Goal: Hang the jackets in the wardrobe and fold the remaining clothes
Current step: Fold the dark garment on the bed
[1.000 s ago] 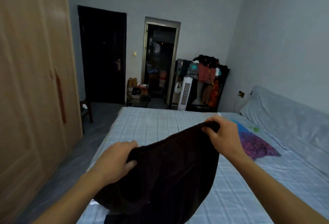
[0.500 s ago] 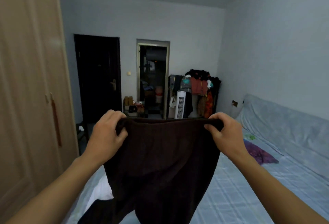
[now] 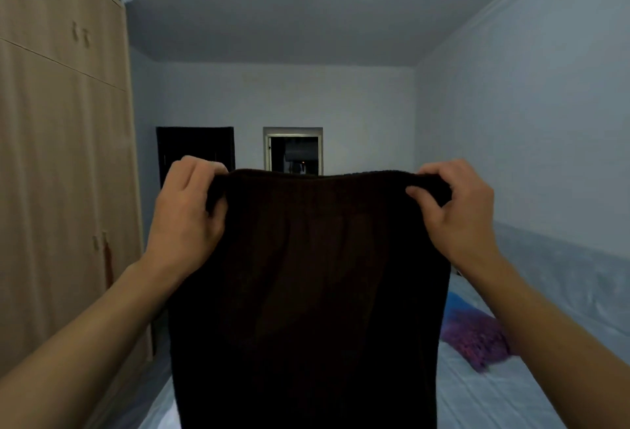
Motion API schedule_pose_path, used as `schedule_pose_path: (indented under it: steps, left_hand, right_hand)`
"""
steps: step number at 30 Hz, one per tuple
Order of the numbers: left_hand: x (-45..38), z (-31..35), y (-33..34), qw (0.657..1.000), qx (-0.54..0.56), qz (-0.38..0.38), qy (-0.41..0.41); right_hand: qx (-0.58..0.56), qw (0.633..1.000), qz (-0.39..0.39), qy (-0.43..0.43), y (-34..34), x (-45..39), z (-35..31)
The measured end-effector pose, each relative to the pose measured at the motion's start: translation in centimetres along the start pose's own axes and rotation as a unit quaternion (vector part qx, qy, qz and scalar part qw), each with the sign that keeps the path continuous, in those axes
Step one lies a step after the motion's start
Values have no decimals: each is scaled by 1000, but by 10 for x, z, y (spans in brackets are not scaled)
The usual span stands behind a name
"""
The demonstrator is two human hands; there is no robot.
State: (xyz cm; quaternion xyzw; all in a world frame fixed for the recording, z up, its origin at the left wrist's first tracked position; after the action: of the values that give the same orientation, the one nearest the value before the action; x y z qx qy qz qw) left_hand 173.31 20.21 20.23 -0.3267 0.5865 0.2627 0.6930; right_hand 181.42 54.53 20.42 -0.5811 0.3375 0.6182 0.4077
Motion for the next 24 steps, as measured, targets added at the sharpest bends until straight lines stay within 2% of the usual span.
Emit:
schedule_pose_path:
  steps: [5, 14, 21, 24]
  left_hand:
    - [-2, 41, -2, 1000, 9, 2, -18]
    - [17, 70, 33, 995, 39, -54, -70]
    - [24, 56, 88, 990, 73, -101, -60]
    - [27, 30, 127, 980, 113, -141, -88]
  right_hand:
    - [-12, 1000, 0, 1, -34, -11, 14]
    - [-51, 993, -9, 103, -60, 15, 49]
    - [-78, 984, -27, 157, -32, 51, 85]
    - [-78, 981, -37, 175, -4, 69, 105]
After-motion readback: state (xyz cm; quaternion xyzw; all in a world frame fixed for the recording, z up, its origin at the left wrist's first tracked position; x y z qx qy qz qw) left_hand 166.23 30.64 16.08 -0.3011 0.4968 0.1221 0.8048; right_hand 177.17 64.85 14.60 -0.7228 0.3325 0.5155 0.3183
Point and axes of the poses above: each hand's wrist, its own x-axis away from the middle knuckle, its own y-axis out of the palm, z = x × y, the point moved 3 cm from there along -x, towards the middle knuckle, and after that the axes turned 12 degrees about -y, right-handed, at the moved point
